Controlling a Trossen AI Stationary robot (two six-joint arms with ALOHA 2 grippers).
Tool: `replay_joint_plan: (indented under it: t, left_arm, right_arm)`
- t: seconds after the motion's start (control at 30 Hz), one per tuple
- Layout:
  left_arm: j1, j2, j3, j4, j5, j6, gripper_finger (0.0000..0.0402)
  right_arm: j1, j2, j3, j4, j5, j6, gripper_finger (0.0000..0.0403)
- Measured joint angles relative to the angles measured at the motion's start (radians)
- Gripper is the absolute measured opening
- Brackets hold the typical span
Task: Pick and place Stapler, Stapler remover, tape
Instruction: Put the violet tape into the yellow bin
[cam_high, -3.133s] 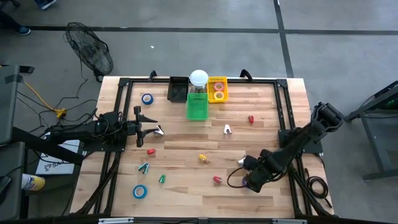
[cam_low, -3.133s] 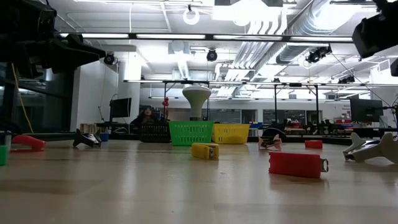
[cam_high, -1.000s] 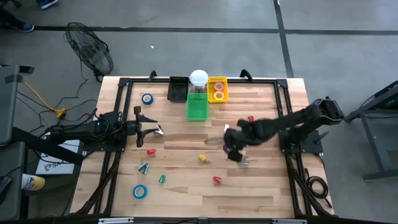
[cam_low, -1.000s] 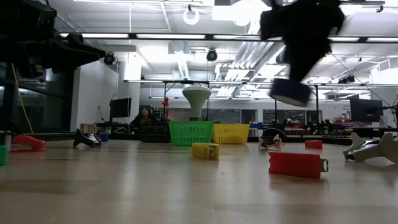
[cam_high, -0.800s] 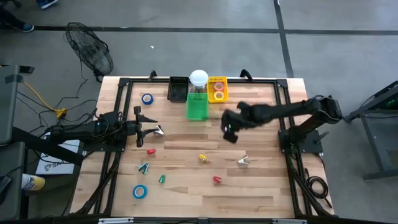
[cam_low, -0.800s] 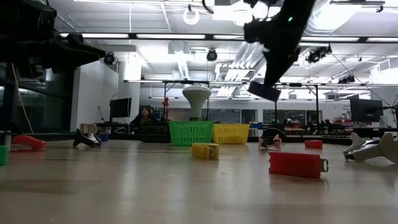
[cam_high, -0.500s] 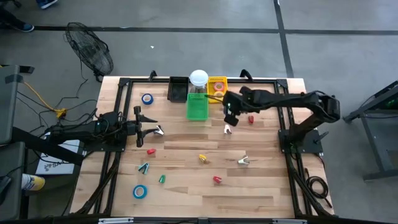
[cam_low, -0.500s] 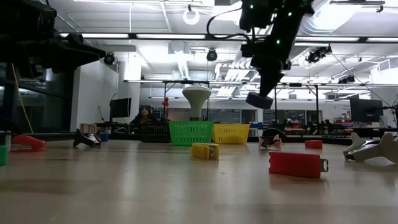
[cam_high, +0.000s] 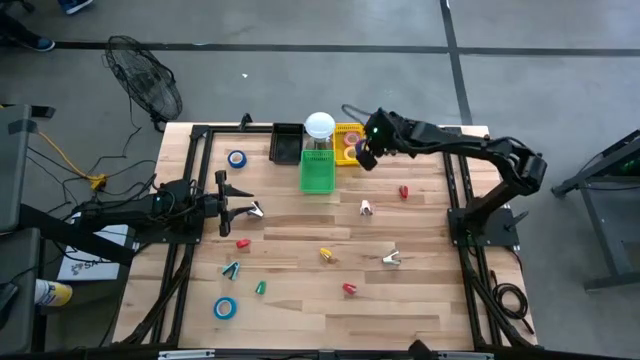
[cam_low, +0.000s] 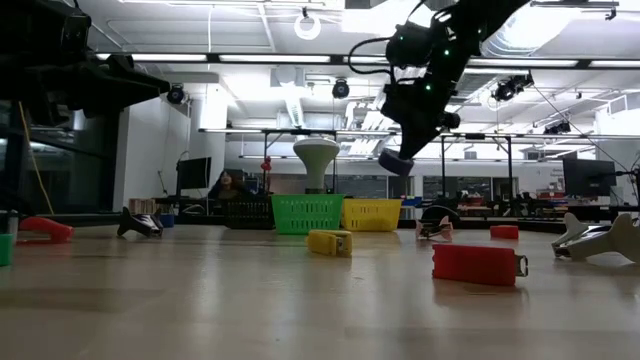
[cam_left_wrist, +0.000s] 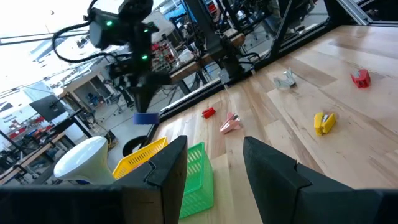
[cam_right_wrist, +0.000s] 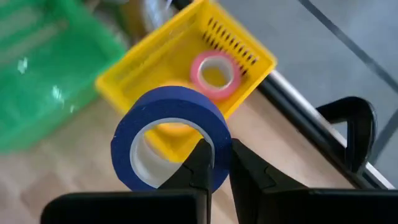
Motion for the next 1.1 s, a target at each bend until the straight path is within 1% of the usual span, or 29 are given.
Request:
replay_joint_plan:
  t: [0.2,0.37,0.7,0.83,0.93,1.1]
  left_arm:
    - [0.000,0.000,0.000,0.000,0.000,0.000,0.0154]
    - [0.000,0.000,0.000,0.000,0.000,0.000,0.0154]
    - [0.000,0.000,0.000,0.000,0.000,0.000,0.0154]
    - [0.000,0.000,0.000,0.000,0.000,0.000,0.0154]
    - [0.000,0.000,0.000,0.000,0.000,0.000,0.0154]
    - [0.000,0.000,0.000,0.000,0.000,0.000,0.0154]
  right_arm:
    - [-0.097,0.064,0.013,0.088,-0.103,-0.005,0.0023]
    - [-0.157,0.159,0.103,0.085,-0.174,-0.009,0.0026]
    - [-0.216,0.344,0.347,-0.078,-0.276,-0.050,0.0030]
    - [-0.228,0.422,0.438,-0.147,-0.287,-0.071,0.0030]
    - [-0.236,0.465,0.483,-0.190,-0.289,-0.082,0.0031]
    - [-0.248,0.514,0.509,-0.200,-0.315,-0.085,0.0032]
